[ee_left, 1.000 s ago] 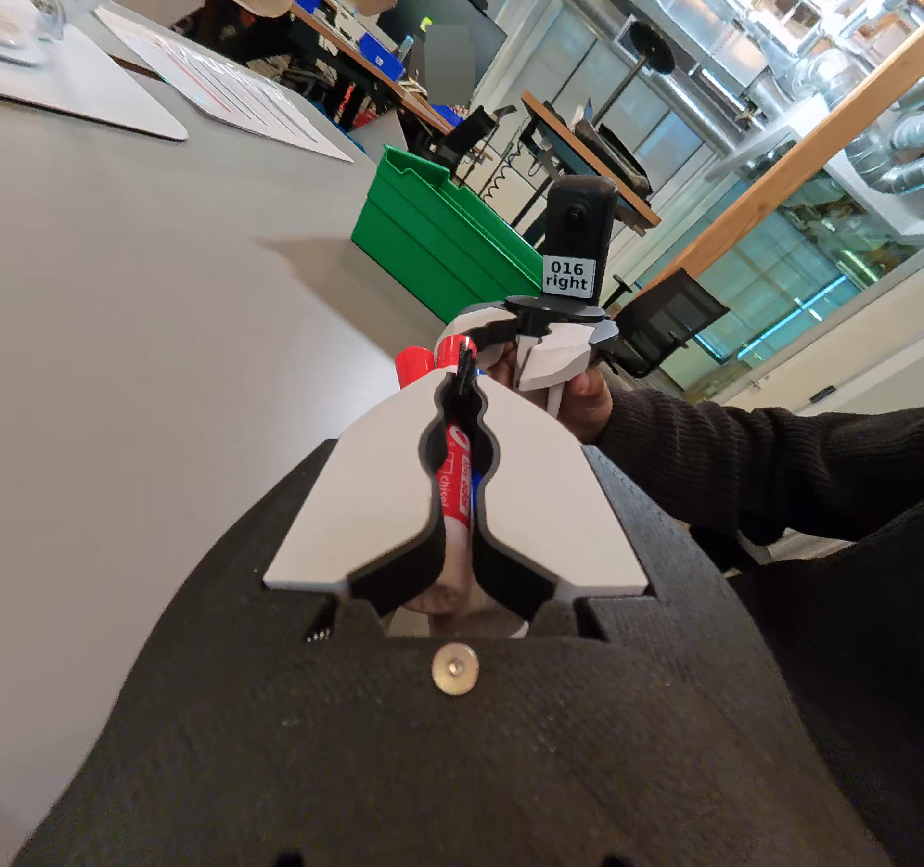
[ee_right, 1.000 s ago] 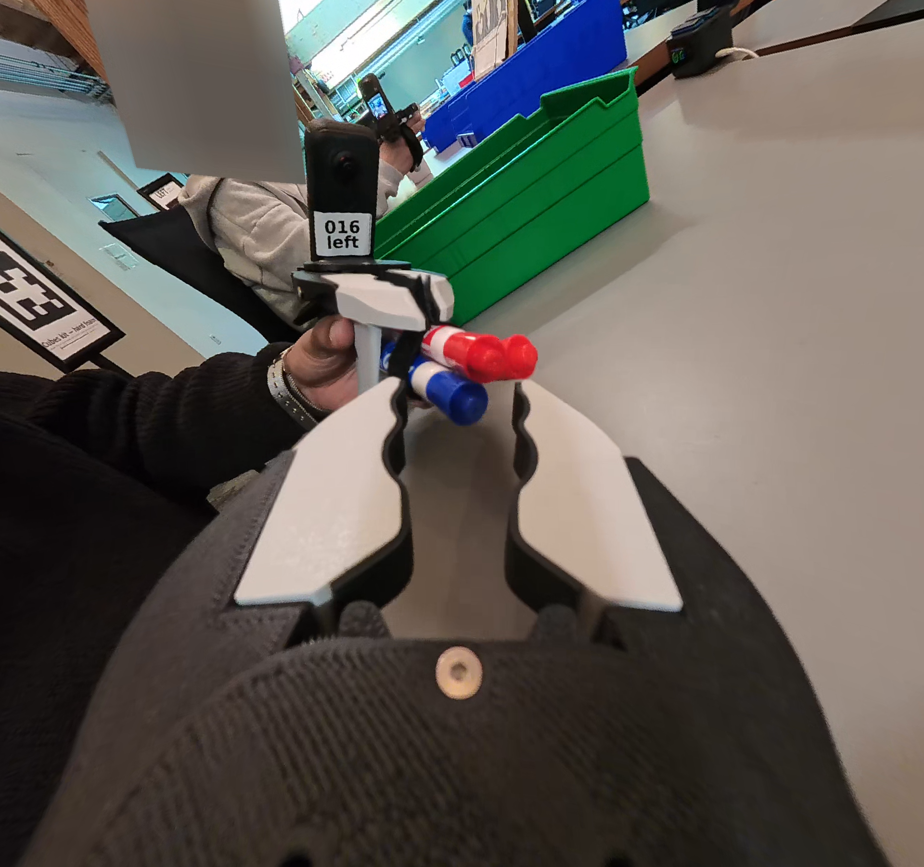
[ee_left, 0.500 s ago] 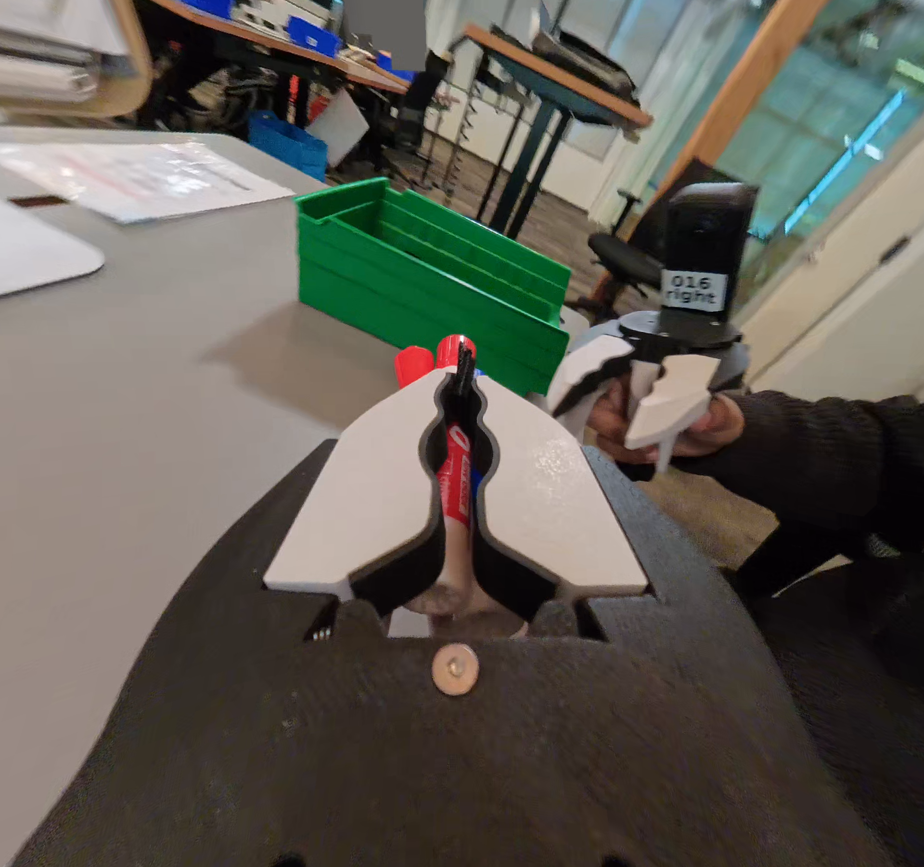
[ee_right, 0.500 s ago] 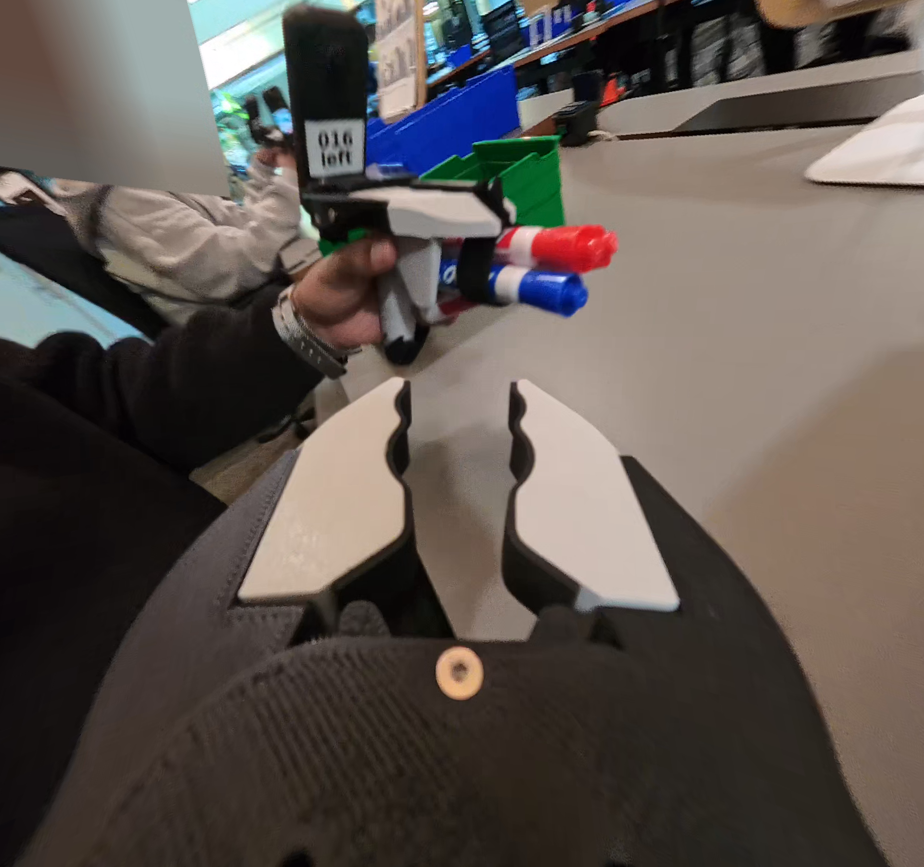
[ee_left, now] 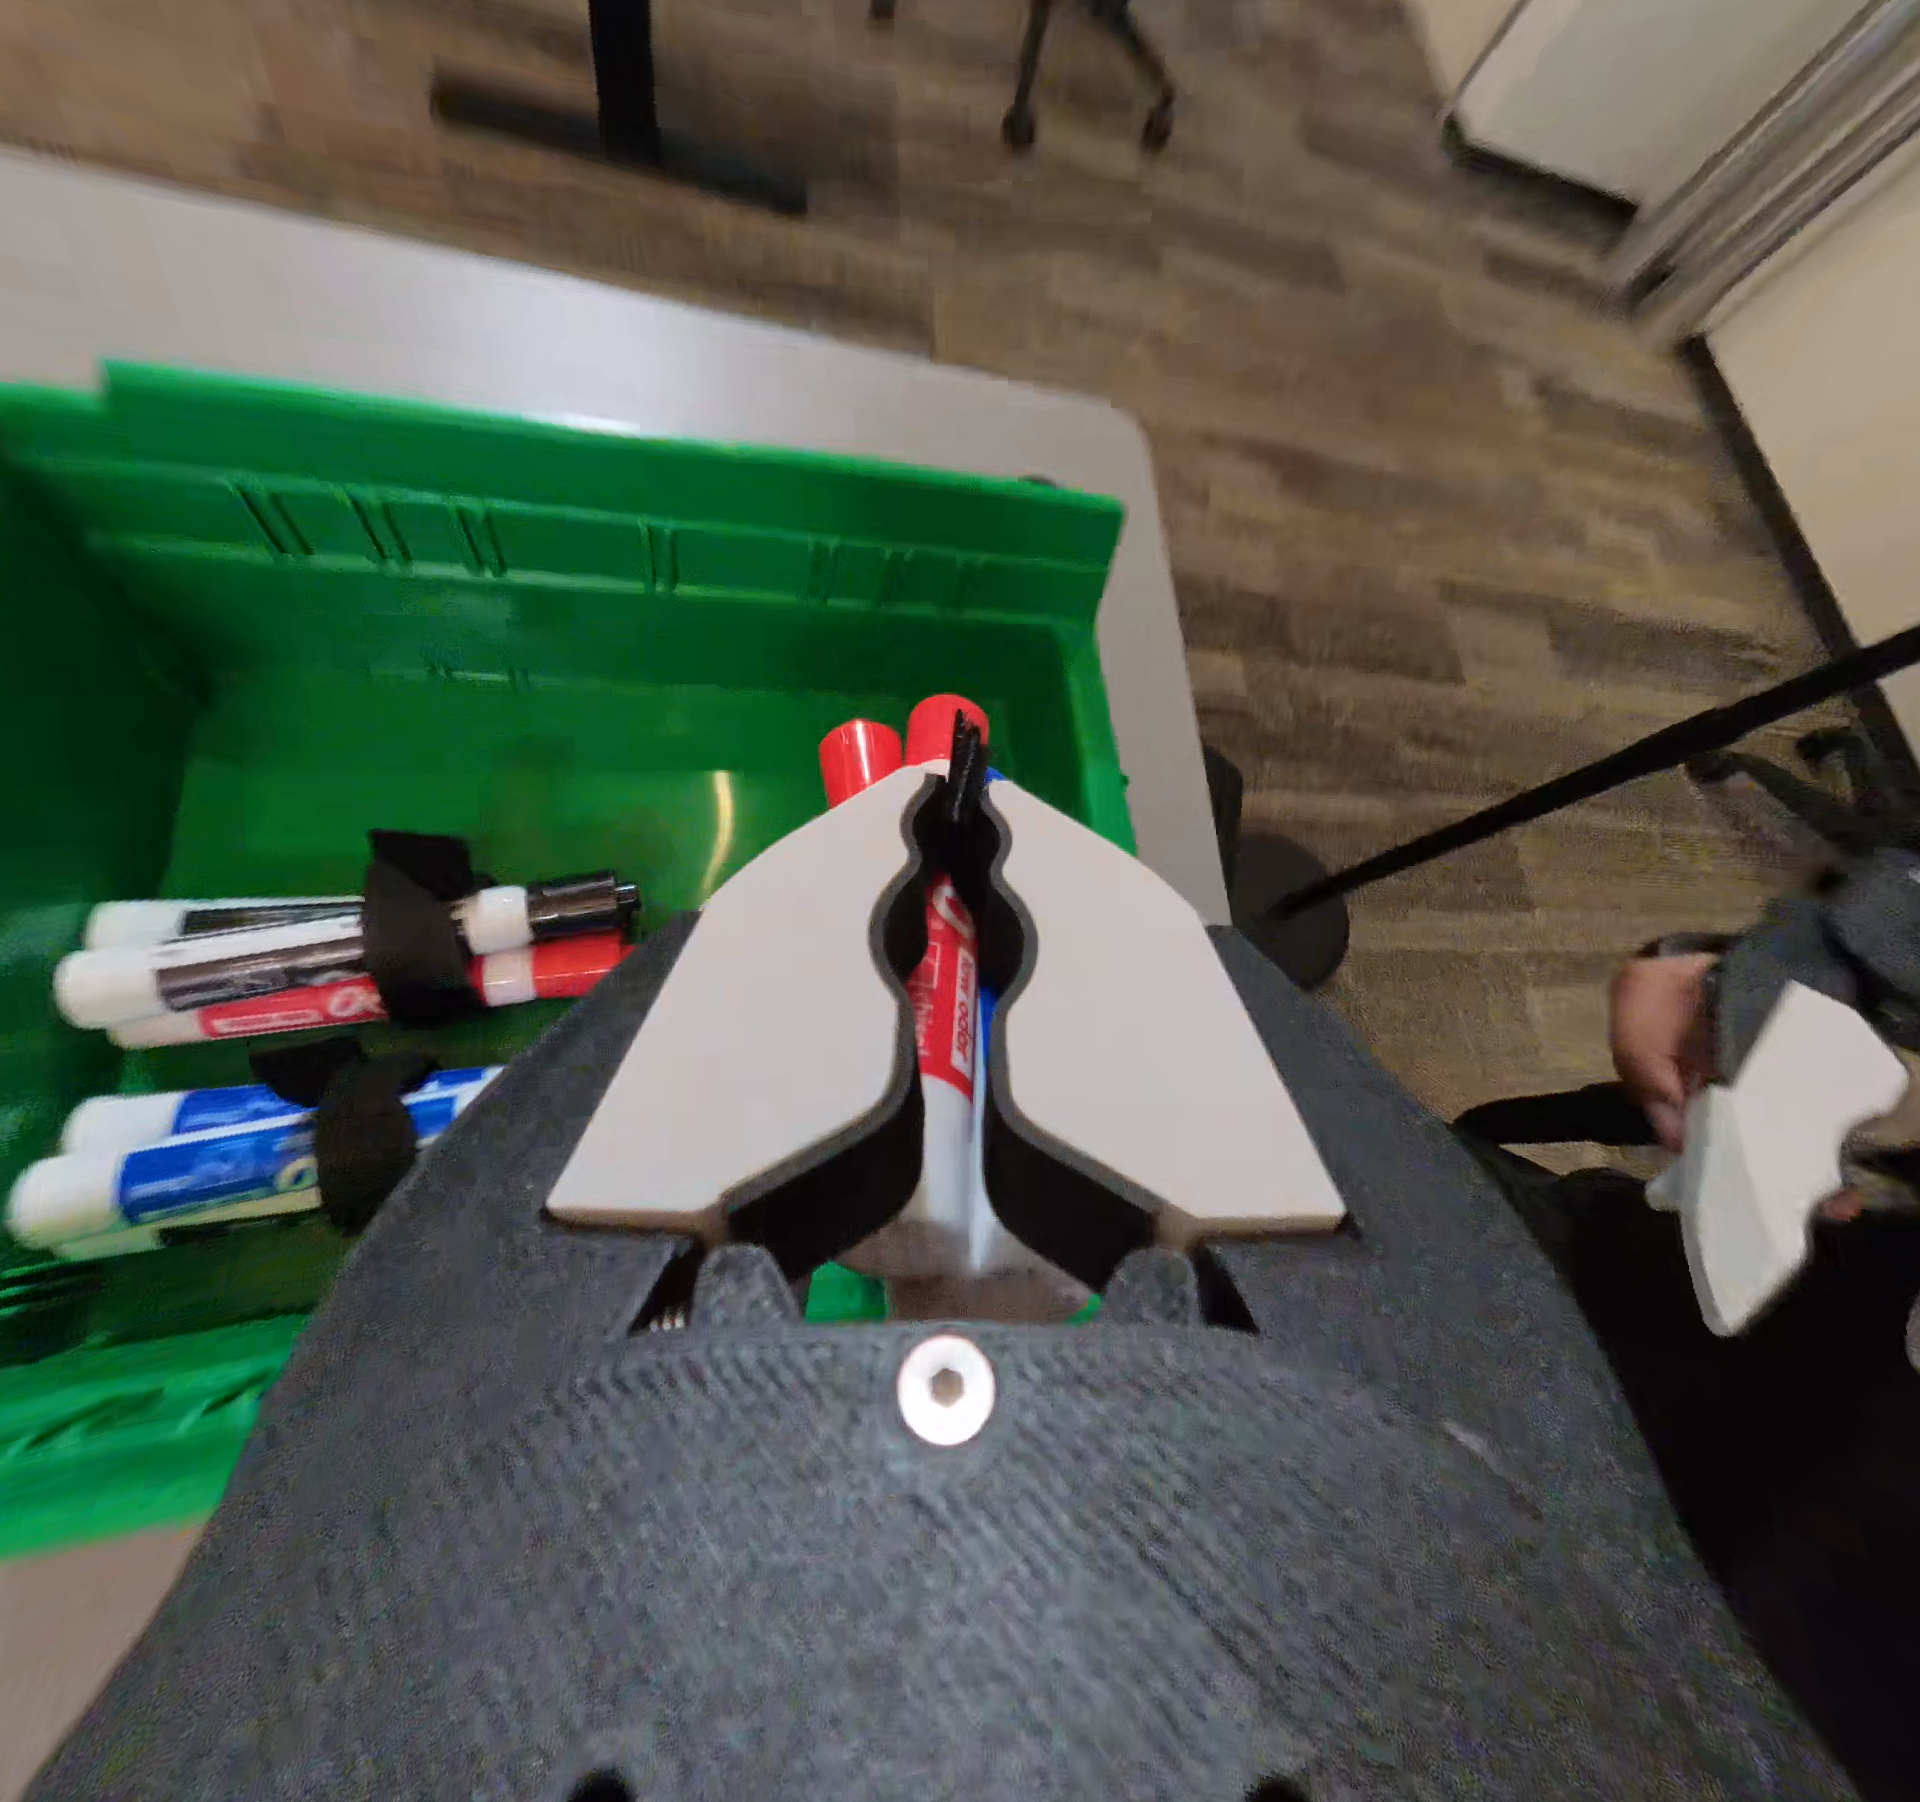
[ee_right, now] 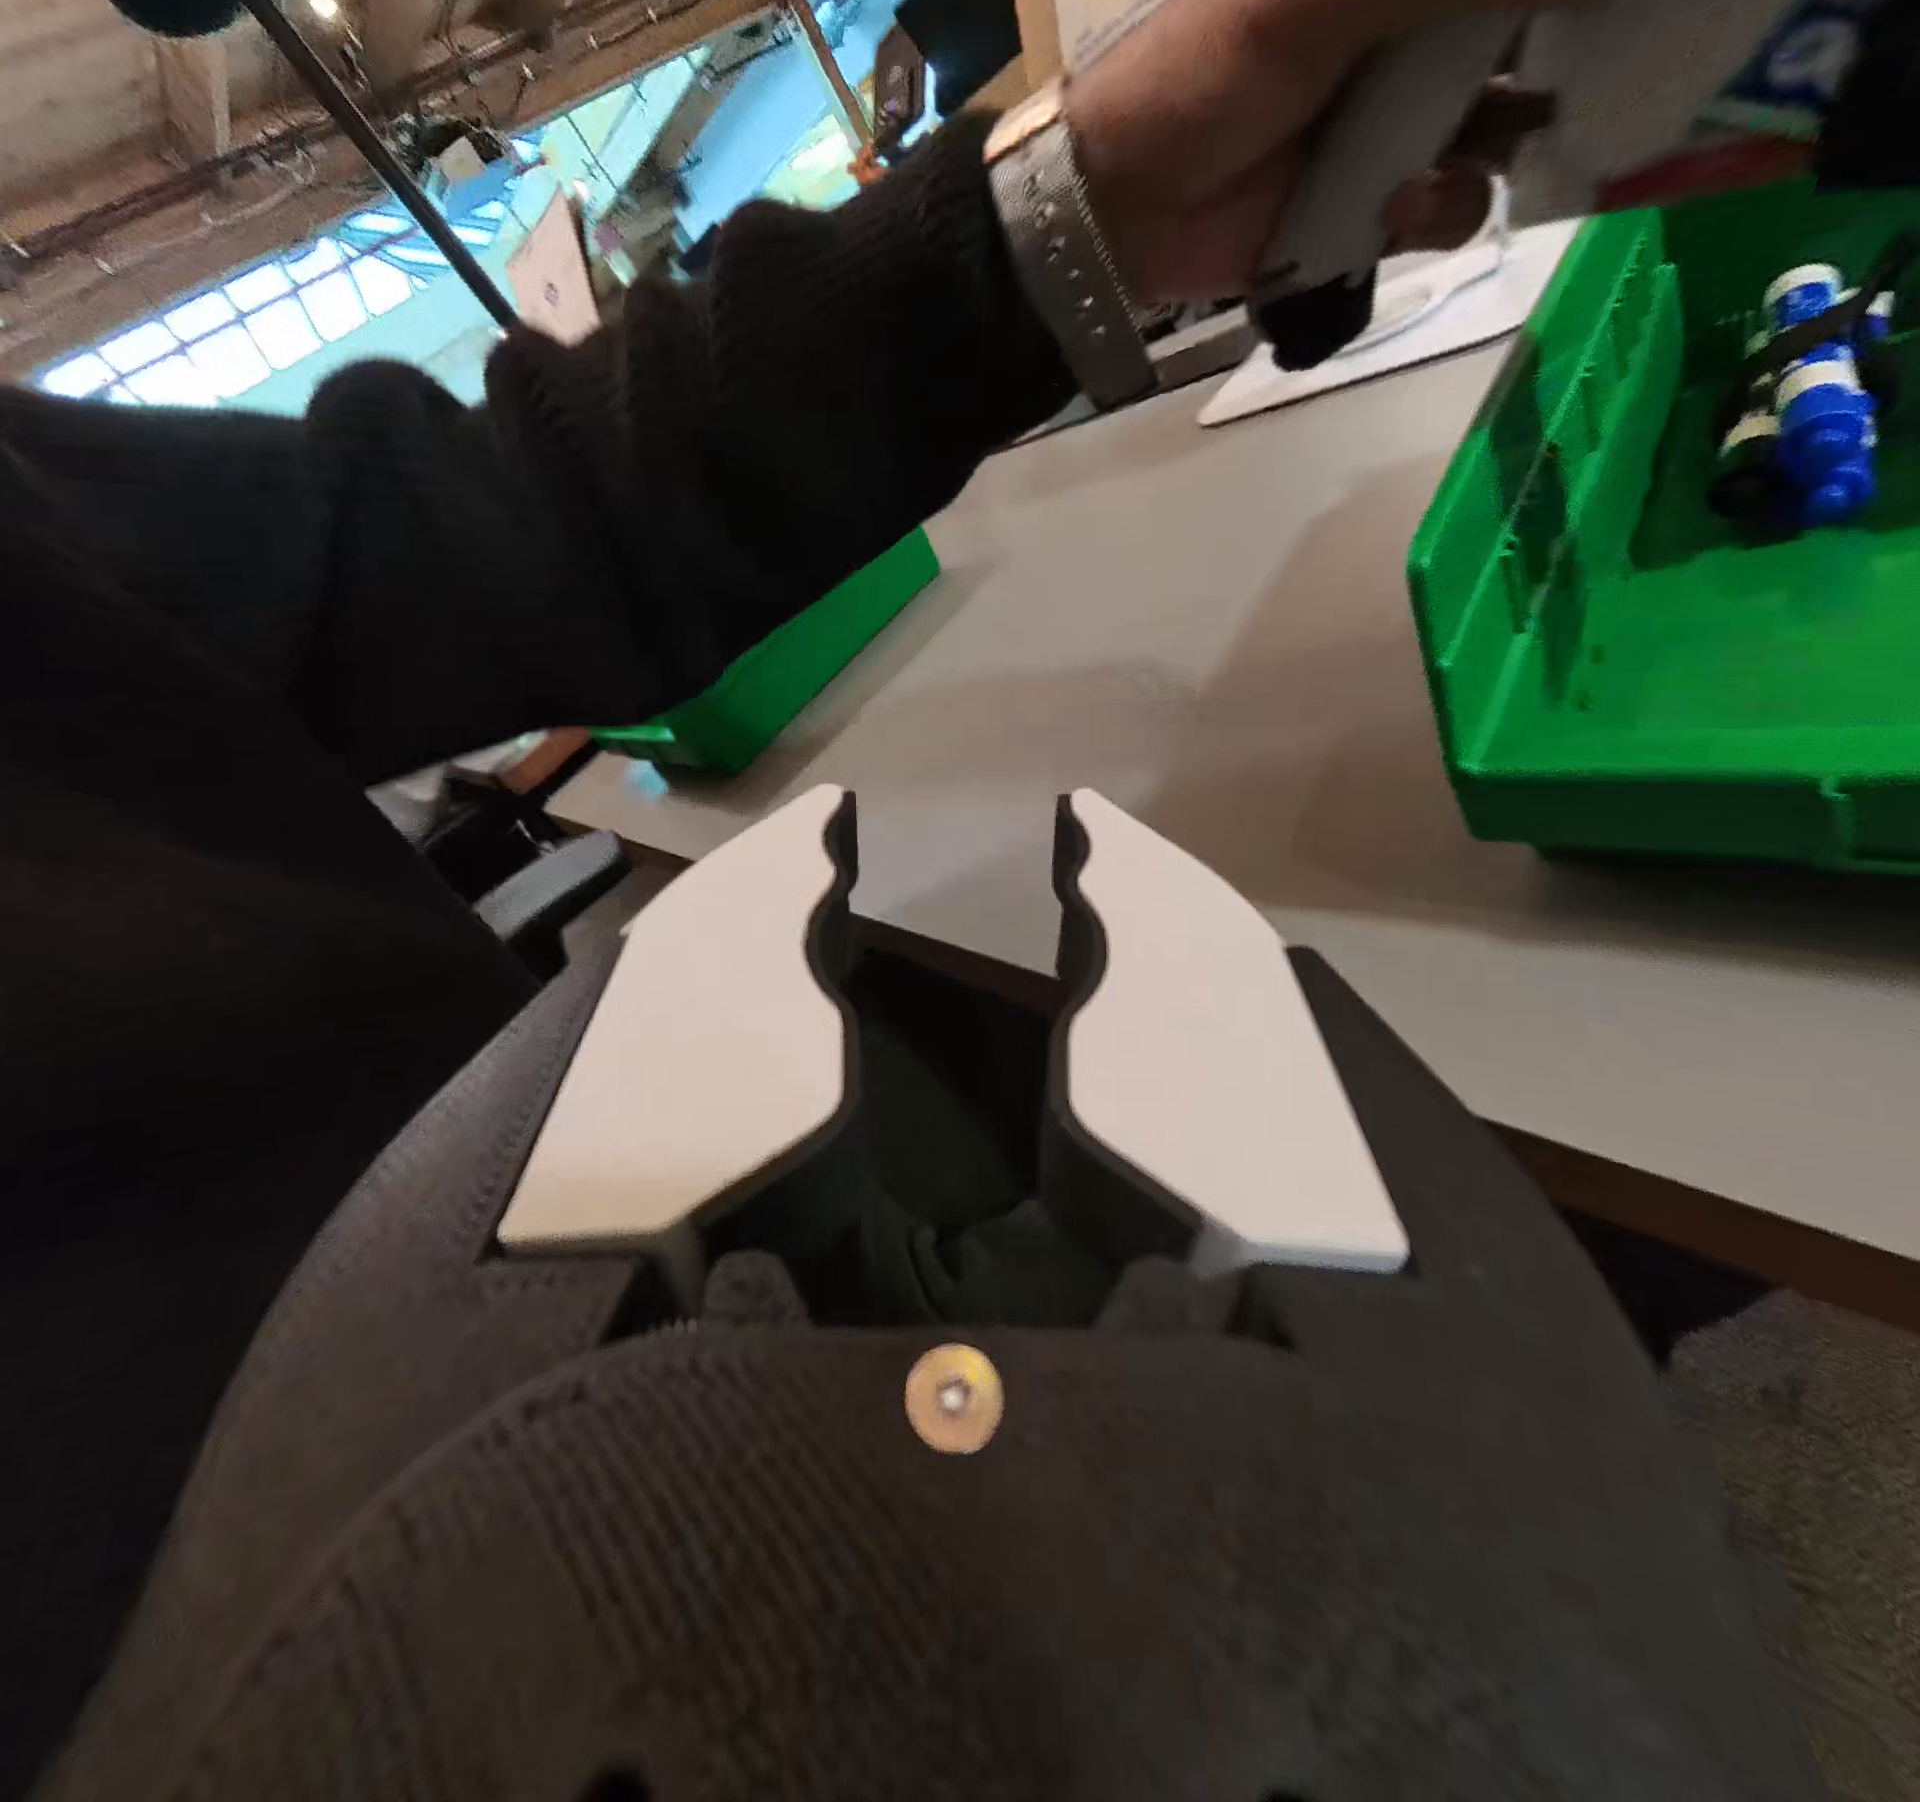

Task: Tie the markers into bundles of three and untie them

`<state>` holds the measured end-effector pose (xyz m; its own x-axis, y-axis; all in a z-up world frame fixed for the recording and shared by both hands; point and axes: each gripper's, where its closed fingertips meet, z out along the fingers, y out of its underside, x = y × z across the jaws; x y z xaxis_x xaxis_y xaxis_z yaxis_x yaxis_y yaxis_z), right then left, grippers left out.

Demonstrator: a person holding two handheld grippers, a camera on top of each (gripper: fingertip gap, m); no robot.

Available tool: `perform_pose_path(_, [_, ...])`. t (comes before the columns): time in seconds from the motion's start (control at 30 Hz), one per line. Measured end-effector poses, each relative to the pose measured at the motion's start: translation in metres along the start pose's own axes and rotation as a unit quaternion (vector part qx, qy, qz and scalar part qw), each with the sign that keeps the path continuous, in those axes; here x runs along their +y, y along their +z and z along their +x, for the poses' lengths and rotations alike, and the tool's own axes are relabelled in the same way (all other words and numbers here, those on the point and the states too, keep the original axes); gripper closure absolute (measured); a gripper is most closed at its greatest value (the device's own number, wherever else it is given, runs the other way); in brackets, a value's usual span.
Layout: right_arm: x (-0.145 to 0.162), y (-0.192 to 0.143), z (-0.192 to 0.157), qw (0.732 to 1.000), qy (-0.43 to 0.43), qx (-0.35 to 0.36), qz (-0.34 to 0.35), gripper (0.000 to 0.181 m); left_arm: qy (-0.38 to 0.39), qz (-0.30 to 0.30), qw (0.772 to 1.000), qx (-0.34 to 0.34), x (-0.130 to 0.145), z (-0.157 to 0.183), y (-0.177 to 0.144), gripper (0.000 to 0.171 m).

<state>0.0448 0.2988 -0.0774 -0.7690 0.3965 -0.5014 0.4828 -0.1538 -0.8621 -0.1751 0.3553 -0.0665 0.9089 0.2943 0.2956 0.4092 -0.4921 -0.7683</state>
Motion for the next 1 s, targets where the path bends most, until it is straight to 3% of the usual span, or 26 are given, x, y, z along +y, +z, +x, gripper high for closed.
perform_pose_path(0.1, [0.006,-0.01,0.003,1.0,-0.012,0.018,-0.012,0.144,-0.108,-0.055,0.992,0.026,0.011,-0.002,0.038,0.166])
perform_pose_path(0.17, [0.005,-0.017,0.001,1.0,-0.008,0.018,-0.005,0.144,-0.211,-0.06,0.974,0.06,0.011,0.001,0.055,0.166])
perform_pose_path(0.23, [0.003,-0.023,0.0,1.0,-0.005,0.02,0.003,0.144,-0.25,-0.065,0.964,0.067,0.011,-0.001,0.068,0.167])
perform_pose_path(0.53, [-0.012,-0.039,0.006,0.997,0.048,0.005,0.053,0.144,-0.233,-0.141,0.962,-0.007,0.031,-0.026,0.098,0.166])
perform_pose_path(1.0, [-0.014,-0.04,0.005,0.996,0.061,-0.007,0.061,0.144,-0.219,-0.2,0.955,0.018,0.05,-0.014,0.102,0.147])
